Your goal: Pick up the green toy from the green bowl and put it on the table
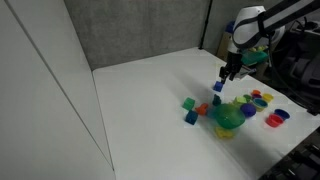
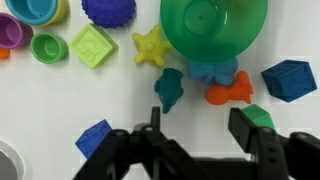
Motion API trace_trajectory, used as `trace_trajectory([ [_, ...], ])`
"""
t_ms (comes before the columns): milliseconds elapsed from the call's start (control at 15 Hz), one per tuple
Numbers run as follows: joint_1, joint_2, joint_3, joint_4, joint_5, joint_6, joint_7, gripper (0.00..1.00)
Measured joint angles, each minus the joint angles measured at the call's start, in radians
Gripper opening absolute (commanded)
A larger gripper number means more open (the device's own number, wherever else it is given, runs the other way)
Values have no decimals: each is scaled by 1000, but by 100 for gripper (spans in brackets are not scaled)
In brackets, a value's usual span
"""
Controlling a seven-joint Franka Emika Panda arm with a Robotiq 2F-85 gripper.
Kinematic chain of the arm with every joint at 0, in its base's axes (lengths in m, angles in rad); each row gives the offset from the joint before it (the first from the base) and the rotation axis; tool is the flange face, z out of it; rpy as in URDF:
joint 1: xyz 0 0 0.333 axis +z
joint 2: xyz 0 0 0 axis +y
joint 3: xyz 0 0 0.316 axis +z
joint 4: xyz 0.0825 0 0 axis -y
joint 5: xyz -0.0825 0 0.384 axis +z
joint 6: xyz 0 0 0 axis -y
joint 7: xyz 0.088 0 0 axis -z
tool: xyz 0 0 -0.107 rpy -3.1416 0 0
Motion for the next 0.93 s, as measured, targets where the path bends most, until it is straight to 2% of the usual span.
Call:
trace_trajectory([
  [600,4,-172,35,-4,5,-224,0,100],
  [933,18,-298,36,-51,-5,-327,2,100],
])
